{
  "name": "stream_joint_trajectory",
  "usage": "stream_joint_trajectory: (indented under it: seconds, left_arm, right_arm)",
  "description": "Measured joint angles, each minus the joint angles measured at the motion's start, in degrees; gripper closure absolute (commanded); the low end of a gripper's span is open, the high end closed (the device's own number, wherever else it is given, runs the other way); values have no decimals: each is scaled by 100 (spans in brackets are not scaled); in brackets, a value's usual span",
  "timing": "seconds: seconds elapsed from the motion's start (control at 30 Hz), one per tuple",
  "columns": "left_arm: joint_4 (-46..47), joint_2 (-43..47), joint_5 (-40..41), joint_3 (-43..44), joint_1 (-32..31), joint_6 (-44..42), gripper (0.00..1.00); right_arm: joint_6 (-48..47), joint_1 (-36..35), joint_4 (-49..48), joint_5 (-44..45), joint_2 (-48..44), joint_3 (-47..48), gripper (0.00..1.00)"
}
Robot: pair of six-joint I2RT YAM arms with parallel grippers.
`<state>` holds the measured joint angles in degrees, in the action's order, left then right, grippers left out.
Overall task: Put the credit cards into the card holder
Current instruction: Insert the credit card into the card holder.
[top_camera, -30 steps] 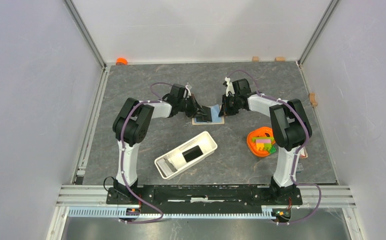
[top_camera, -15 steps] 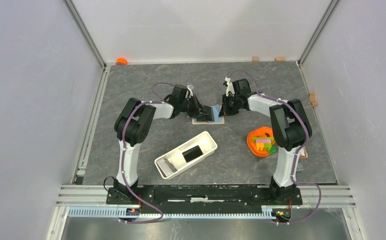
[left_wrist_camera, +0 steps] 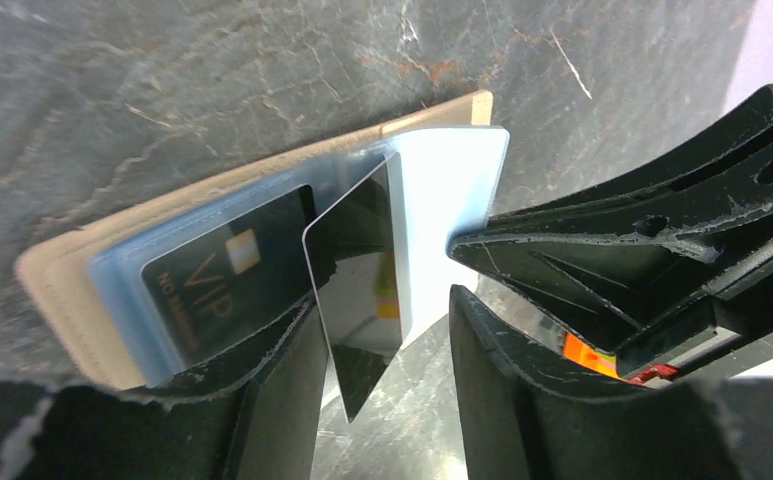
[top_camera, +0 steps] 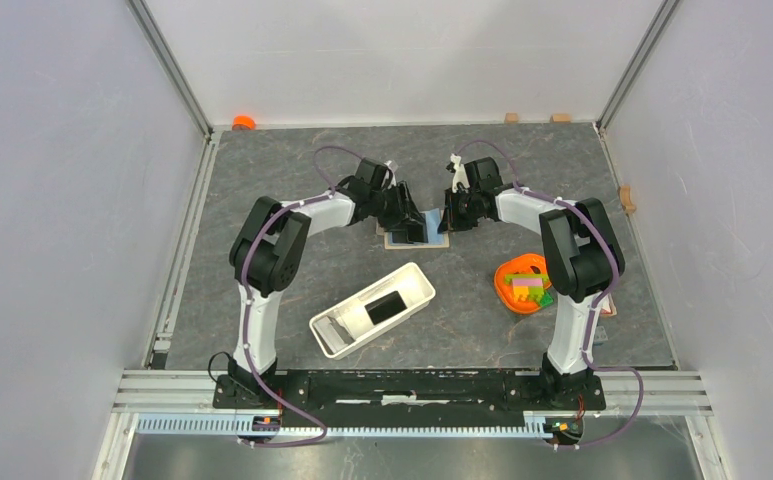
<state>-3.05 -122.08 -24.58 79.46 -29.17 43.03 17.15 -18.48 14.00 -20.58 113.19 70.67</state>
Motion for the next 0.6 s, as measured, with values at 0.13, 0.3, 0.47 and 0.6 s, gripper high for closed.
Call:
stream_joint_trajectory:
  seconds: [0.13, 0.3, 0.47, 0.6]
  left_arm:
    - [-439, 153, 400, 107, -7, -413, 41]
    - [-754, 302, 743, 118, -4, -728, 40]
    - [-892, 363, 861, 118, -7, -846, 41]
    - [-894, 363, 859, 118, -28, -848, 42]
  right_arm:
    - [0, -7, -2, 17, 0, 0, 100]
    - [0, -11, -4, 28, 0, 0, 100]
    - [0, -11, -4, 26, 0, 0, 95]
    - [17, -11, -13, -9, -7, 0, 69]
